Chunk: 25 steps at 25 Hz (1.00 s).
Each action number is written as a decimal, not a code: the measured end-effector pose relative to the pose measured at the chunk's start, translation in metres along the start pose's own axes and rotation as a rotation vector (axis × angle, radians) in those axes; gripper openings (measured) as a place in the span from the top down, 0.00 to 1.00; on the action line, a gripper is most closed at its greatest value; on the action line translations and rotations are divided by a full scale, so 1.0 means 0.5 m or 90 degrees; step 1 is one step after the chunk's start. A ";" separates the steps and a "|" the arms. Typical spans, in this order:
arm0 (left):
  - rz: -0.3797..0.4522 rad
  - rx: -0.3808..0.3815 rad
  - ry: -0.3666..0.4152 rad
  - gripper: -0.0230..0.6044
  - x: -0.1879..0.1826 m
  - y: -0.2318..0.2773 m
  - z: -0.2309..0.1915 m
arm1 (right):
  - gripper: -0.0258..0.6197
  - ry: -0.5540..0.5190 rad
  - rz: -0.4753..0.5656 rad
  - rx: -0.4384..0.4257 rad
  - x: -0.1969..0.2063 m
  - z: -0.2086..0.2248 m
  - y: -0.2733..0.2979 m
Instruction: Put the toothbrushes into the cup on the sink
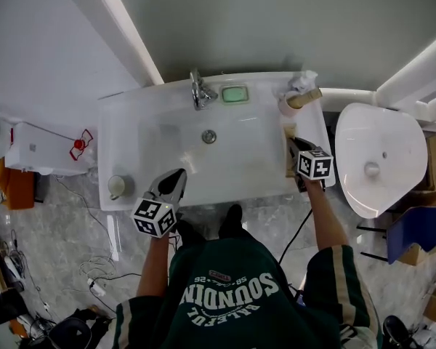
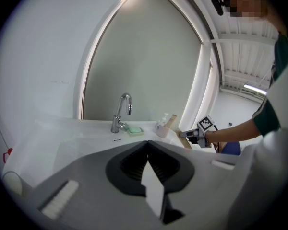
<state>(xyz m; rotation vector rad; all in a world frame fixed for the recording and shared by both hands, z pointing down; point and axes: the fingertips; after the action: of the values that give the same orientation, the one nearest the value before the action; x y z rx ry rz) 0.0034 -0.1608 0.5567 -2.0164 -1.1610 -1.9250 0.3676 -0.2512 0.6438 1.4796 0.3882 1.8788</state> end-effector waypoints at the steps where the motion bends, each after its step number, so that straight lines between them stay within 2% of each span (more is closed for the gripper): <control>1: 0.004 -0.003 -0.001 0.88 -0.001 -0.009 -0.008 | 0.90 -0.011 0.007 -0.008 -0.007 -0.024 -0.001; 7: 0.029 -0.023 -0.010 0.88 -0.002 -0.082 -0.067 | 0.90 -0.076 0.038 -0.050 -0.033 -0.175 -0.003; 17: 0.065 -0.074 -0.032 0.88 0.020 -0.233 -0.179 | 0.90 -0.119 0.027 -0.132 0.010 -0.429 0.044; 25: 0.083 -0.132 -0.064 0.88 0.068 -0.381 -0.282 | 0.90 -0.150 0.040 -0.216 0.009 -0.670 0.084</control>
<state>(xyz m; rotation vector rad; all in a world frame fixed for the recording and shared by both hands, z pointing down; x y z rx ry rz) -0.2254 -0.0935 0.5354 -2.2546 -0.8538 -1.9724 0.0394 -0.2161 0.5721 1.4680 -0.0850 1.6910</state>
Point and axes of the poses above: the fingertips, and each gripper's own axes: y forward along the fingers, z to its right, x out of its underside, and after that the axes turned 6 degrees about y, right-handed
